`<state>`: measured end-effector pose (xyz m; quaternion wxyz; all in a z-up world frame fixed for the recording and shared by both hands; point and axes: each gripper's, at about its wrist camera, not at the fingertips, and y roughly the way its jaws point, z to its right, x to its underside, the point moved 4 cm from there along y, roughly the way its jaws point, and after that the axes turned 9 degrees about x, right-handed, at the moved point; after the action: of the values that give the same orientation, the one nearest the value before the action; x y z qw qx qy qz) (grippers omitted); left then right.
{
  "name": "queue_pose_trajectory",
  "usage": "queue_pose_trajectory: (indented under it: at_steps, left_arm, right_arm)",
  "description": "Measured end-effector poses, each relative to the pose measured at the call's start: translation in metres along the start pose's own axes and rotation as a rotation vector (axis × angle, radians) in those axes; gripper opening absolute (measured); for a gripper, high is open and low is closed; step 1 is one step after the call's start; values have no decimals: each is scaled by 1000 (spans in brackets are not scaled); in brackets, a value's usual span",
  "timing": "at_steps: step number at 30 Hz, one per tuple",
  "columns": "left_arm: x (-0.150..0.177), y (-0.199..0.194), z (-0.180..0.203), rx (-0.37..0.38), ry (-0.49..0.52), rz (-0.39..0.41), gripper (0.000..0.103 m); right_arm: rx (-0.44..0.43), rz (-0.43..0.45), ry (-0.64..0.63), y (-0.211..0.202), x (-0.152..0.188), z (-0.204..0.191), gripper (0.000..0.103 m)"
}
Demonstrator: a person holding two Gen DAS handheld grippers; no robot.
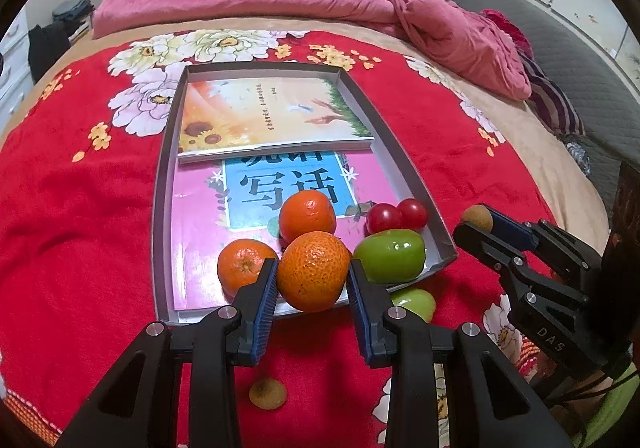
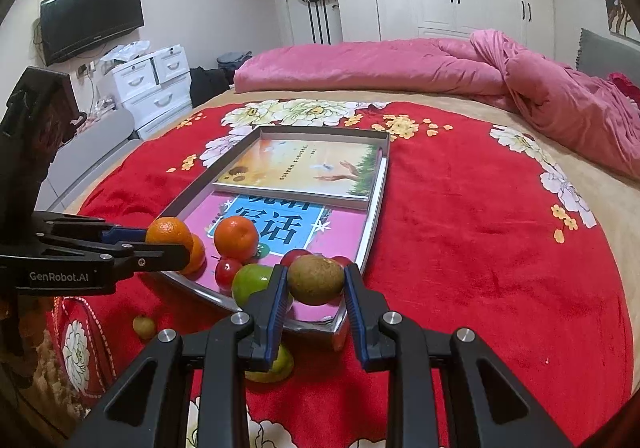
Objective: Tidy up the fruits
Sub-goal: 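Carry the held mandarin and kiwi over the tray rim onto the workbook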
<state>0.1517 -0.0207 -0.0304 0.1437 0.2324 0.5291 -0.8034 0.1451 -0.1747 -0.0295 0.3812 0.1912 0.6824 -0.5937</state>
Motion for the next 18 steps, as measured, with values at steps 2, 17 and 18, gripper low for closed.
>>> queue_pose_trajectory:
  at_steps: [2,17,18]
  left_arm:
    - [0,2,0,-2,1,-2,35]
    - [-3,16,-1,-17,1,-14,35]
    - [-4,17,-1,-17,0,-14,35]
  right_arm:
    - [-3,-2,0,2,0,0,28]
    - [2,-54,-25,23,4,2,28]
    - [2,-55,-27,24,4,2,28]
